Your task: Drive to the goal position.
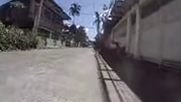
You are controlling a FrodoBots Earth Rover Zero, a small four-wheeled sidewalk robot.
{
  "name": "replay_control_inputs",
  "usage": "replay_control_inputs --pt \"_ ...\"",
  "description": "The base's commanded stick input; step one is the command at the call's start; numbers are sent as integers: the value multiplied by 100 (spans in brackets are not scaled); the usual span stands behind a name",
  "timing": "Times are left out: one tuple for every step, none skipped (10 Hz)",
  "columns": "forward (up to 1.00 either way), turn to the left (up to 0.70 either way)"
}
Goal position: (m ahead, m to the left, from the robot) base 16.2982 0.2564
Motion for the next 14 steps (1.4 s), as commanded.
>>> replay_control_inputs --pt "85 -34" --pt "85 -34" --pt "85 -34" --pt "85 -6" --pt "85 5" --pt "85 0" --pt "85 0" --pt "85 0" --pt "85 1" --pt "85 2" --pt "85 4" --pt "85 5" --pt "85 8" --pt "85 8"
